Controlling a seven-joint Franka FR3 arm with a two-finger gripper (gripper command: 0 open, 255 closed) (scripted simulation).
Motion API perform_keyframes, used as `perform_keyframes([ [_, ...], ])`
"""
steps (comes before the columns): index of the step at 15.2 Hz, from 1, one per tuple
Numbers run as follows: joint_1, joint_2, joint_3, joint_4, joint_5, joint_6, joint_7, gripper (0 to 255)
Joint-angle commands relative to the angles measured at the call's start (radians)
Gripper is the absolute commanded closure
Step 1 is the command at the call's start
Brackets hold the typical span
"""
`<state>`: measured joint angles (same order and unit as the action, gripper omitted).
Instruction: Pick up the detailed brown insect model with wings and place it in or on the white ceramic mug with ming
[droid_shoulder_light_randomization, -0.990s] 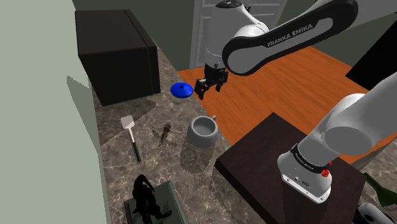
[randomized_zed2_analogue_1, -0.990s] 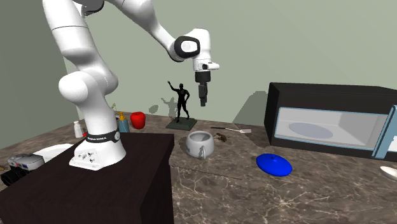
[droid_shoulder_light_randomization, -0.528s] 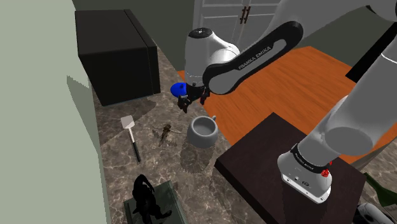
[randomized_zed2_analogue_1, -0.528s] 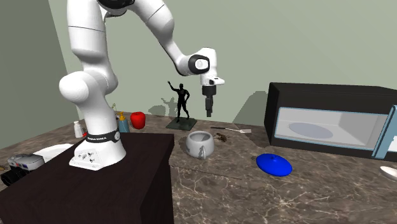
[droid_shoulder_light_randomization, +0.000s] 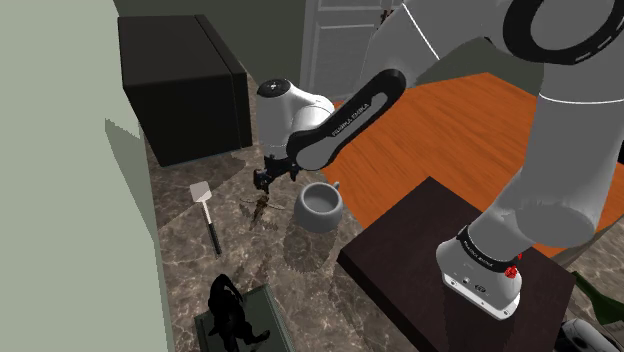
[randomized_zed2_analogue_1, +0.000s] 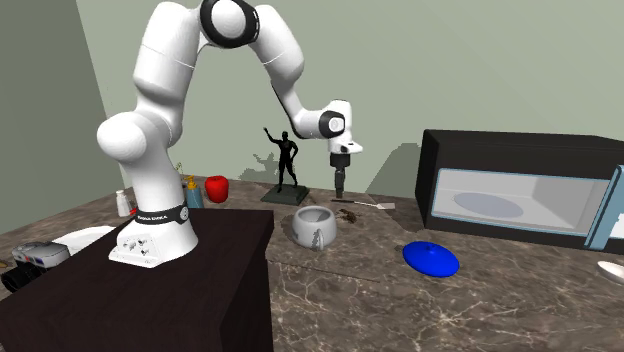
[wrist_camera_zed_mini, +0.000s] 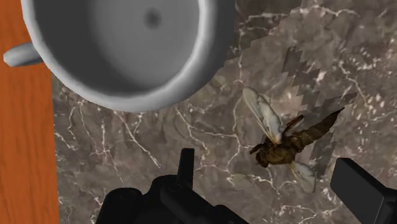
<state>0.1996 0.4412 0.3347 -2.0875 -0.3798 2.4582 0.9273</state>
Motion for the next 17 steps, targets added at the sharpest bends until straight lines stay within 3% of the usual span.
perform_keyframes([
  [1,0.041,0.08,-0.017,0.065,-0.031,0.003,0.048,0],
  [6,0.12,0.279,-0.058,0.262,-0.068,-0.015,0.105,0],
  [17,0.136,0.363,-0.089,0.292,-0.096,0.041,0.122,0],
])
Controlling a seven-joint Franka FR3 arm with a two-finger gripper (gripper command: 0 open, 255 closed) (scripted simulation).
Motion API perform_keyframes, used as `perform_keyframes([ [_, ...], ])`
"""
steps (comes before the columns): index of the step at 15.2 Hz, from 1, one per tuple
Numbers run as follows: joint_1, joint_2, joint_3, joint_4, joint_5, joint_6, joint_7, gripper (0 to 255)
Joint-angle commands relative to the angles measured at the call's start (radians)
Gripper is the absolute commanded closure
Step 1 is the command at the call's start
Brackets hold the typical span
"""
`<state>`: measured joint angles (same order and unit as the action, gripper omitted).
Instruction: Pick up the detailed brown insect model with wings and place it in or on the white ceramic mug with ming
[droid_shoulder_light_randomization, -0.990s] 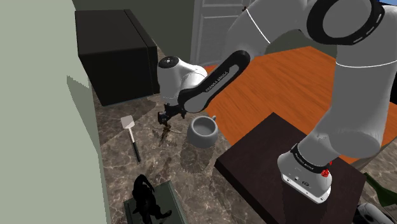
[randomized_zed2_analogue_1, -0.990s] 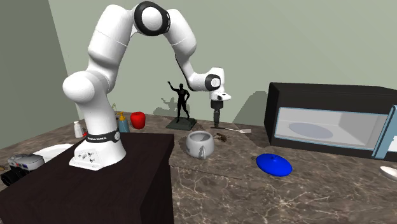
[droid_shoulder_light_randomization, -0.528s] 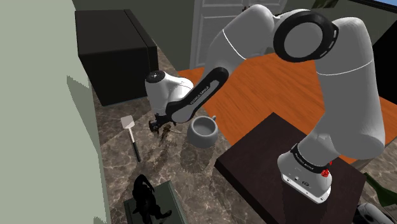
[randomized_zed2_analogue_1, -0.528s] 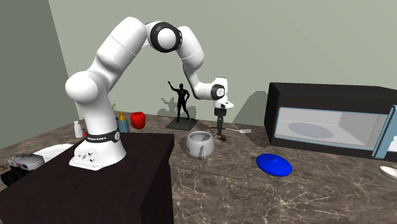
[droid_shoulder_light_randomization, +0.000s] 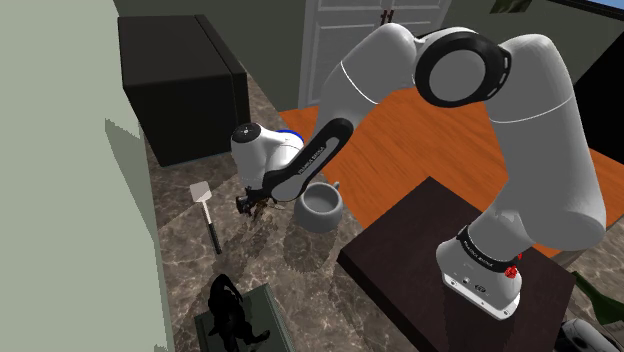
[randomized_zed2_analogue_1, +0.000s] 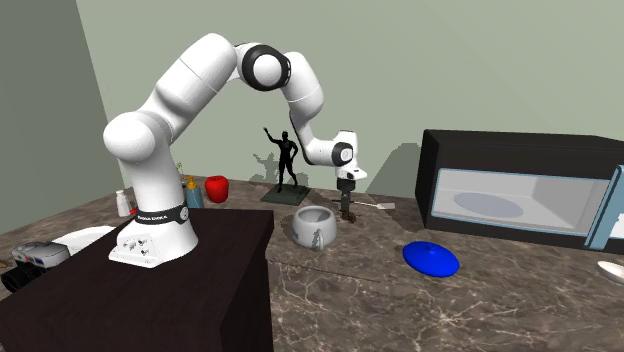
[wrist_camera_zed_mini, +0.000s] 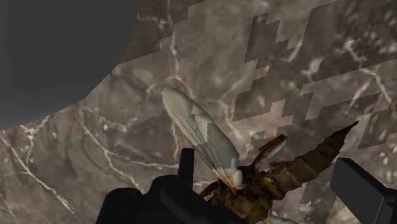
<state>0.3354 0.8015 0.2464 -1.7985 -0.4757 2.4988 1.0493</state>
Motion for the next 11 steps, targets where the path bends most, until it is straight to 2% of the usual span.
perform_keyframes([
  [1,0.0,0.003,-0.001,0.003,0.0,0.001,0.0,0],
  [5,0.0,0.003,-0.001,0.003,0.0,0.001,0.0,0],
  [6,0.0,0.003,-0.001,0.003,0.0,0.001,0.0,255],
  [11,0.0,0.002,0.0,0.003,0.0,0.0,-0.001,255],
])
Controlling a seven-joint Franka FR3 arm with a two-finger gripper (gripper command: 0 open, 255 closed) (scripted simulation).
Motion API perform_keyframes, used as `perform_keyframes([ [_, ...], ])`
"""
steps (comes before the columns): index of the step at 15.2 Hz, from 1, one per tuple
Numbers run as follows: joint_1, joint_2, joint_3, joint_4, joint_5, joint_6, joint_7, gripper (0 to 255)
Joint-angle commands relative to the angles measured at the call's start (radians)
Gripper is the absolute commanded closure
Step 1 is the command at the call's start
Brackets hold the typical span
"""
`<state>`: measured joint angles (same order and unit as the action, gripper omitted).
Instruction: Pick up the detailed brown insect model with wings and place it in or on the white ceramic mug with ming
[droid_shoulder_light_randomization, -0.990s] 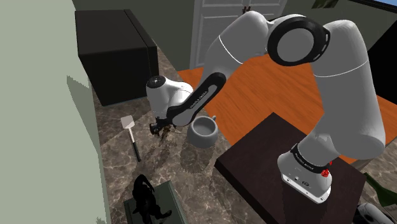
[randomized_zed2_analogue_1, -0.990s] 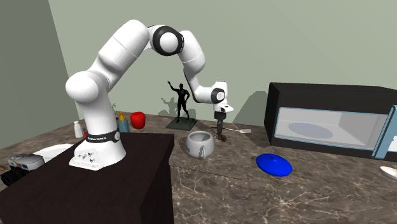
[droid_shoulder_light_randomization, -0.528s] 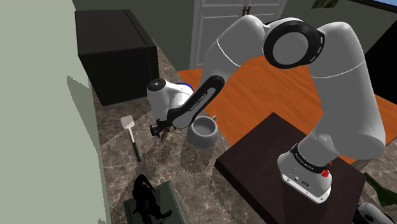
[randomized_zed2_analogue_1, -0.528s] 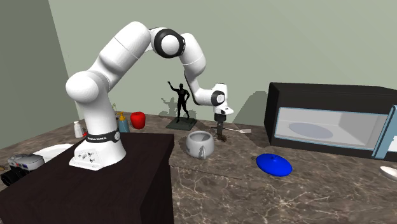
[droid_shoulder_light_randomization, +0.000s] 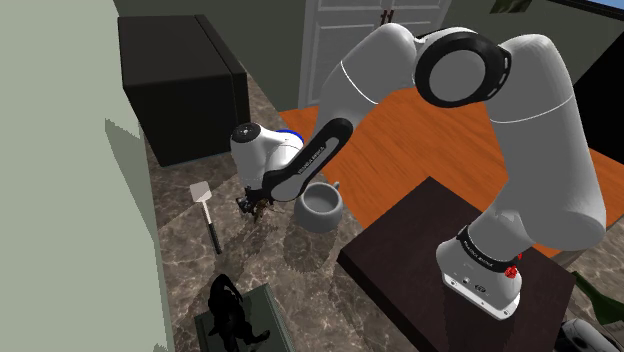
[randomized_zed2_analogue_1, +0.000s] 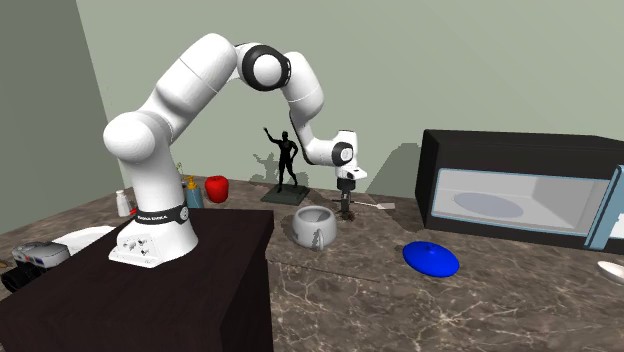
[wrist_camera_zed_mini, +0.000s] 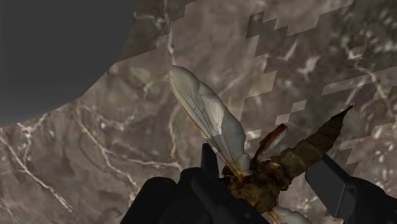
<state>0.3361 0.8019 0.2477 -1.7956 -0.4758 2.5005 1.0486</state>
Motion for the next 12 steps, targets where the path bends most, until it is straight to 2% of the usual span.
perform_keyframes([
  [1,-0.001,0.001,-0.002,-0.002,0.0,-0.001,0.0,255],
  [4,0.0,0.003,-0.002,0.0,0.0,-0.001,0.0,255],
  [12,-0.023,-0.088,0.029,-0.035,0.029,-0.057,-0.023,255],
])
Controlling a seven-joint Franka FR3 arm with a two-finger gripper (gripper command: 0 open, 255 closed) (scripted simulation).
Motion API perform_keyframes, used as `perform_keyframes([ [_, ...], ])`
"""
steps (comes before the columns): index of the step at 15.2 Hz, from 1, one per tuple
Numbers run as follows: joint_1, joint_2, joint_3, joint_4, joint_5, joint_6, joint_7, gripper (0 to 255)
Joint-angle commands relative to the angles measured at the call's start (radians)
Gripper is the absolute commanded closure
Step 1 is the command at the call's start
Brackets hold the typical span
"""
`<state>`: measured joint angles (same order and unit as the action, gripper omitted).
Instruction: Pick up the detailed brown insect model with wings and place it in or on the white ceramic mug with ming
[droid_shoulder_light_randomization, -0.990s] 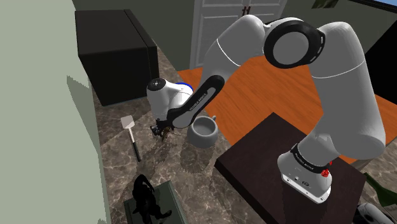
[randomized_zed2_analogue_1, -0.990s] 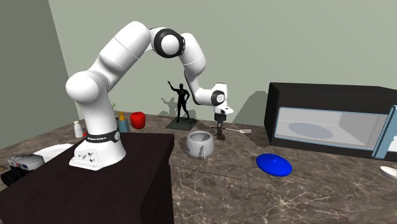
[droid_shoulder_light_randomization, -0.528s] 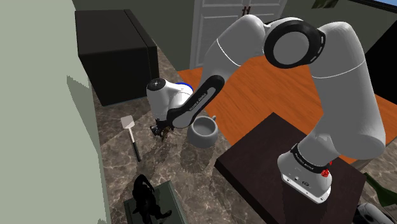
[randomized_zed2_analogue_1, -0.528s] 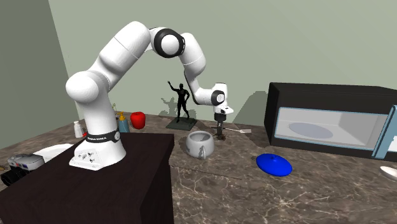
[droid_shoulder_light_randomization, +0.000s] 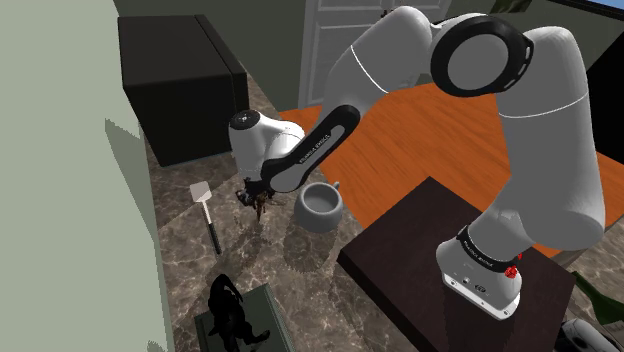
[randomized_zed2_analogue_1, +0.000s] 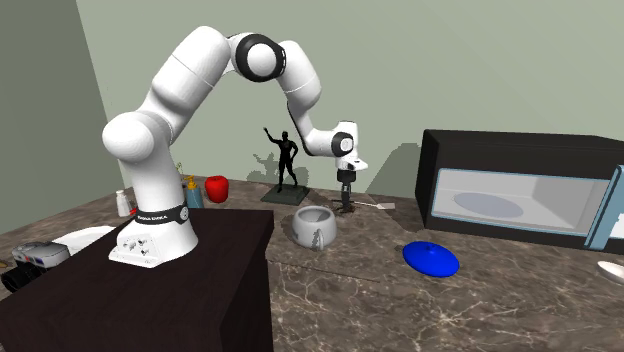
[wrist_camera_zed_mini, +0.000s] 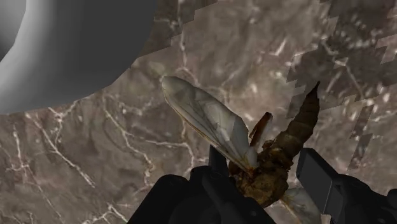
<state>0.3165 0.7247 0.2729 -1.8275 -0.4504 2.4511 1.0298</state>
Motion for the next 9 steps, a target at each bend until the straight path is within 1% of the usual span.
perform_keyframes([
  [1,-0.006,-0.022,0.008,-0.007,0.008,-0.015,-0.007,255],
  [9,-0.028,-0.106,0.038,-0.026,0.043,-0.078,-0.034,255],
])
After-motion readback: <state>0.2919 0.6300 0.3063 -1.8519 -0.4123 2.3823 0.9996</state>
